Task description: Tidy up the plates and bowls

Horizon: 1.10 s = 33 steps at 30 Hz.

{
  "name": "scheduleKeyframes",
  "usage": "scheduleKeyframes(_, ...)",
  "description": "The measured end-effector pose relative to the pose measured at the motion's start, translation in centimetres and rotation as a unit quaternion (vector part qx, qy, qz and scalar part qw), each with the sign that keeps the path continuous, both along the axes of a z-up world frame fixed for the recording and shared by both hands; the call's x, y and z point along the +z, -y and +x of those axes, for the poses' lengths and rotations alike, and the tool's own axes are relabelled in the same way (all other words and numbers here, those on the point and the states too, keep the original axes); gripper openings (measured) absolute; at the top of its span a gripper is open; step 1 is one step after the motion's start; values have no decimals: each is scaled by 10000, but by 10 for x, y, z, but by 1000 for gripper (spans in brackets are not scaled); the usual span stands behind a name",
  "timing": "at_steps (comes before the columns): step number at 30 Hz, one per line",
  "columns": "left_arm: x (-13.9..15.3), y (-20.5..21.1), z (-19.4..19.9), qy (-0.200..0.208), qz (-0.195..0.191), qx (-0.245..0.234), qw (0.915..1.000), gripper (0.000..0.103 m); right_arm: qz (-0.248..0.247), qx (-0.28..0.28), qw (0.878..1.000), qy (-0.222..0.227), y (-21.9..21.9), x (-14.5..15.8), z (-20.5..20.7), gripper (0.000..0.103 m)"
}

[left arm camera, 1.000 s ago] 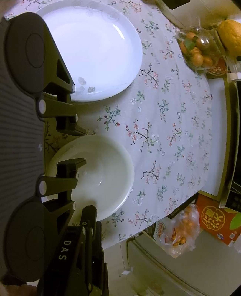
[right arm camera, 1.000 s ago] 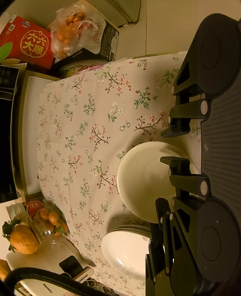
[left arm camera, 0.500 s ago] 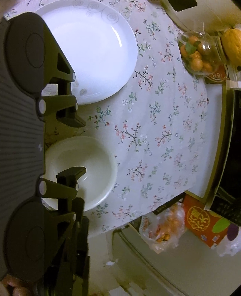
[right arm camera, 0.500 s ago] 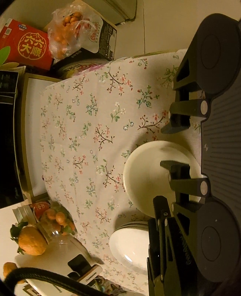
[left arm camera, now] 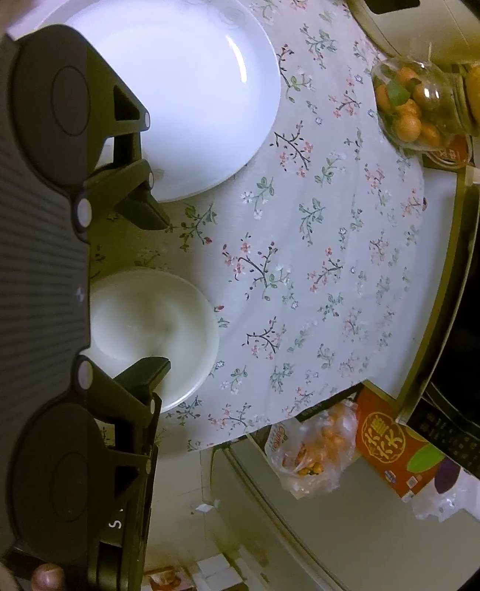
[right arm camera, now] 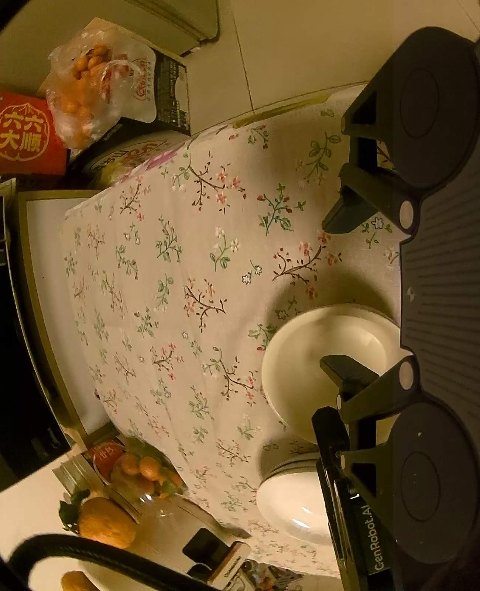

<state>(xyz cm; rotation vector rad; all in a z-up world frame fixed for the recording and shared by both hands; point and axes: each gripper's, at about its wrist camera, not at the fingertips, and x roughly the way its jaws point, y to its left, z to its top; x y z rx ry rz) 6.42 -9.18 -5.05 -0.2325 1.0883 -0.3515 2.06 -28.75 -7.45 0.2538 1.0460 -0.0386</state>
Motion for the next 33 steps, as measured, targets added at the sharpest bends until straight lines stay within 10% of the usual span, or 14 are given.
scheduleKeyframes(15, -12, 2, 2, -82, 287, -138, 9995, 34, 149, 24, 9997, -178, -1, -11, 4, 45)
scheduleKeyframes(33, -24, 20, 3, 22, 849, -375, 9957, 17, 331, 6, 9985, -426, -14, -34, 11, 18)
